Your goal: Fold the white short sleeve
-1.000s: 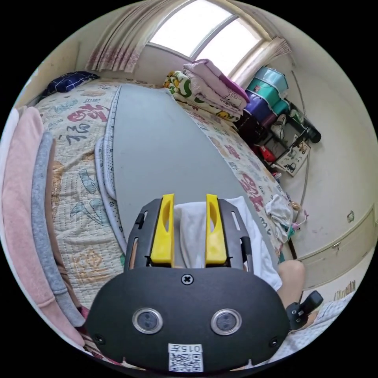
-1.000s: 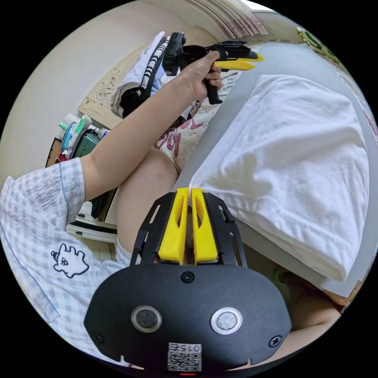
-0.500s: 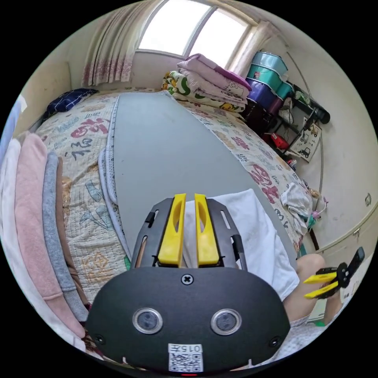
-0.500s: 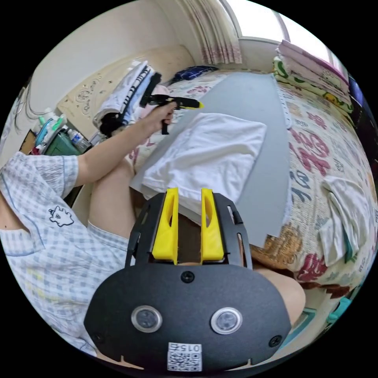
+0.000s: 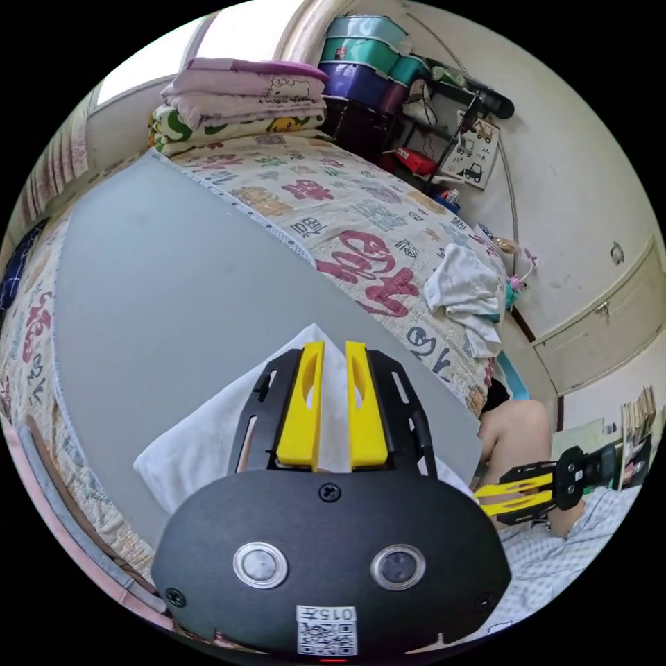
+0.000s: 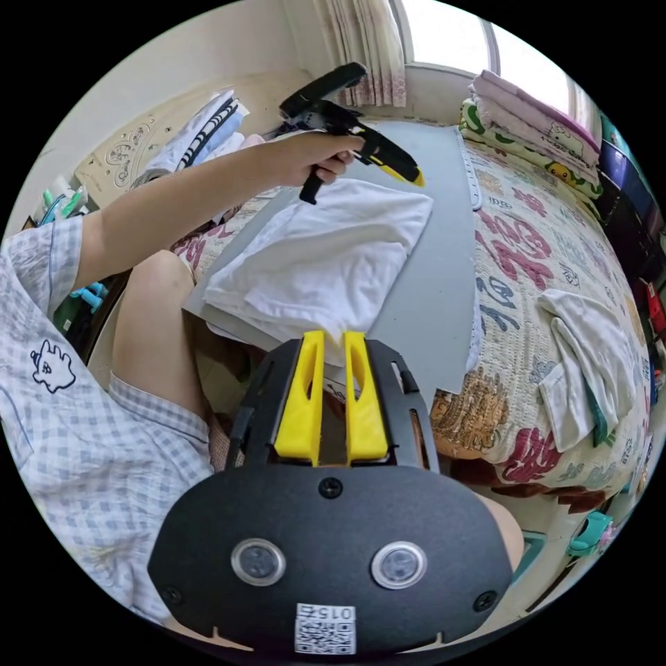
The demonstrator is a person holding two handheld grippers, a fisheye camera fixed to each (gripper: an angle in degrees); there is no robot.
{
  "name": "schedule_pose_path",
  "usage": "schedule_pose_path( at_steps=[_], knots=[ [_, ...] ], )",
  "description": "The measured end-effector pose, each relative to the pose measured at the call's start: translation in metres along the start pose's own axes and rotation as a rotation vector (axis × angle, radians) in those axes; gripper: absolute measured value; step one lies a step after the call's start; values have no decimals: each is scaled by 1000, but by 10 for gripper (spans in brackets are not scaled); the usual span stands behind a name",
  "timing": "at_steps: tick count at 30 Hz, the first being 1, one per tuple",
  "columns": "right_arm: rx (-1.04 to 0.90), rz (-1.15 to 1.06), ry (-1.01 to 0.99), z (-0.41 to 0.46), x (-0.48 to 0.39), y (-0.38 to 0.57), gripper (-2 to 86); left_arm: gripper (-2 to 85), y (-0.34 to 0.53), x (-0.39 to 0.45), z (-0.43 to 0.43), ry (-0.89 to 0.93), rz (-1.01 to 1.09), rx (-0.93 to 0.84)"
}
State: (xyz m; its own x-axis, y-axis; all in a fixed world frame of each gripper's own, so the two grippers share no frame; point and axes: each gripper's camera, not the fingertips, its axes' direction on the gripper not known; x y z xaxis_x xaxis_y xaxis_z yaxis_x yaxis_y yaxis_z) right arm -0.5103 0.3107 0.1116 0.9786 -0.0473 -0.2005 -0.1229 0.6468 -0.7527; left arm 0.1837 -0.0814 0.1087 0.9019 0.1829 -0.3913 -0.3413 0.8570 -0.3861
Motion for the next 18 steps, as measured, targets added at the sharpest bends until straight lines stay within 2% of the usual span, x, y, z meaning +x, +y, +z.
schedule_pose_path(
  at_steps=[3, 13, 18],
  knots=[
    [31, 21, -27, 5, 7, 15, 13, 23, -10, -3, 34, -73, -23, -100],
    [18, 64, -59, 45, 15, 61, 3, -4, 1, -4, 45, -83, -37, -65],
    [41, 128, -80, 55, 23, 79, 56, 12, 33, -14, 15, -40, -39, 9]
  ],
)
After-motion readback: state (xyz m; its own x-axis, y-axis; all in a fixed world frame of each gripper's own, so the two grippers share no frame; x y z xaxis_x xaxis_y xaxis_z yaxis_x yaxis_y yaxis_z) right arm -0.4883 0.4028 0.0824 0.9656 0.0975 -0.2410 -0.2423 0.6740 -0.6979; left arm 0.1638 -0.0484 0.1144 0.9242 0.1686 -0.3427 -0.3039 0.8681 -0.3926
